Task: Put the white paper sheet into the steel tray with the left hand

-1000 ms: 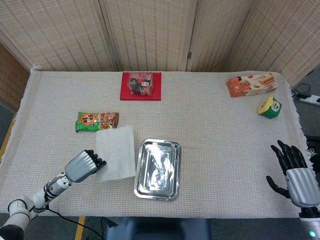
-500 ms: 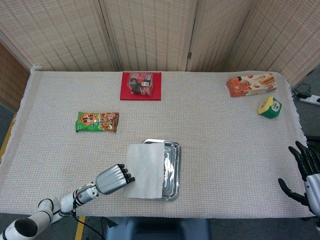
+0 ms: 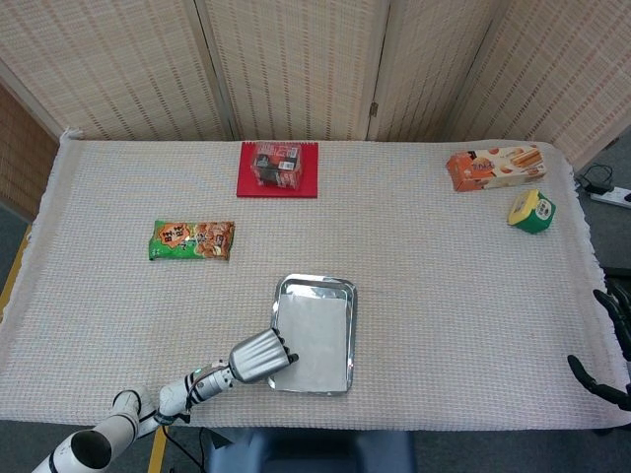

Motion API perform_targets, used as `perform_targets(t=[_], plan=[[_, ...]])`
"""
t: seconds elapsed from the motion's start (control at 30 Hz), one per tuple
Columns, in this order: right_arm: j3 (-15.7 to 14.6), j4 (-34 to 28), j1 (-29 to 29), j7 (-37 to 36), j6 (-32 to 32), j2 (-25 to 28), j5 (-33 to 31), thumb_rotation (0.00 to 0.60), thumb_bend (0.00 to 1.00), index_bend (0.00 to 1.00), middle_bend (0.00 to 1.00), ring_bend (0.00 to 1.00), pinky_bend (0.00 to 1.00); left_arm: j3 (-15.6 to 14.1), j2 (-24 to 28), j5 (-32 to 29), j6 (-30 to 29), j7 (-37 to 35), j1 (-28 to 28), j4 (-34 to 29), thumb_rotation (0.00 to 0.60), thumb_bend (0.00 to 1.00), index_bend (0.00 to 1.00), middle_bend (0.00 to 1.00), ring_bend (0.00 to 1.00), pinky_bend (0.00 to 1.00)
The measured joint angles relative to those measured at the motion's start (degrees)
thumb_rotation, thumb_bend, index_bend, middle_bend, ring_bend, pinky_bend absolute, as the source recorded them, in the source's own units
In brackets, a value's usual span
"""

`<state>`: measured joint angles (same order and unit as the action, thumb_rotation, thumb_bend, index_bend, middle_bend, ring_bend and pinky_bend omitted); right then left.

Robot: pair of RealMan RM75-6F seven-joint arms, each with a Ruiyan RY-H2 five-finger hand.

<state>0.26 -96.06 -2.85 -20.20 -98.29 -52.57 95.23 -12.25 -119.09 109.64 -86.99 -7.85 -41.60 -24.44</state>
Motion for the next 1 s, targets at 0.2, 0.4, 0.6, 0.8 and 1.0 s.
perform_targets(t=[0.2,0.4,0.6,0.8,1.0], plan=[[0.08,0.28,-0.09,-0.49,0.58,0.33,-0.80,0.600,0.37,0.00,0.00,0.00,0.00,0.82,-1.96,-1.45,2.22,-0.15,-0.41,1.86,0.600,0.44,0.32,1.00,1.00,1.00],[0.39,0.25,-0.32,-0.62,0.52,0.51,-1.33,0.600,0.37,0.00,0.00,0.00,0.00,1.75,-2.25,-2.25,1.03,-0.72,-0.57,0.15,0.600,0.33,0.27,1.00,1.00,1.00],[0.39,0.08,-0.32,0.10,0.75,0.40,-1.05,0.600,0.36,0.00,0.00,0.00,0.00,2.93,-1.70,-3.05,0.68,1.10,-1.29,-1.60,0.600,0.22,0.24,1.00,1.00,1.00],[0.52,0.08,-0.27,0.55,0.83,0.31,-0.89,0.600,0.36,0.00,0.00,0.00,0.00,3.82,-0.04,-4.17,2.12,4.66,-1.31,-5.97,0.600,0.17,0.19,1.00,1.00,1.00],[-0.04,-0.13,-0.35,-0.11,0.54,0.55,0.94,0.600,0.36,0.00,0.00,0.00,0.00,4.89,3.61,-5.41,5.39,12.95,-1.60,-14.53,0.600,0.15,0.02,1.00,1.00,1.00]])
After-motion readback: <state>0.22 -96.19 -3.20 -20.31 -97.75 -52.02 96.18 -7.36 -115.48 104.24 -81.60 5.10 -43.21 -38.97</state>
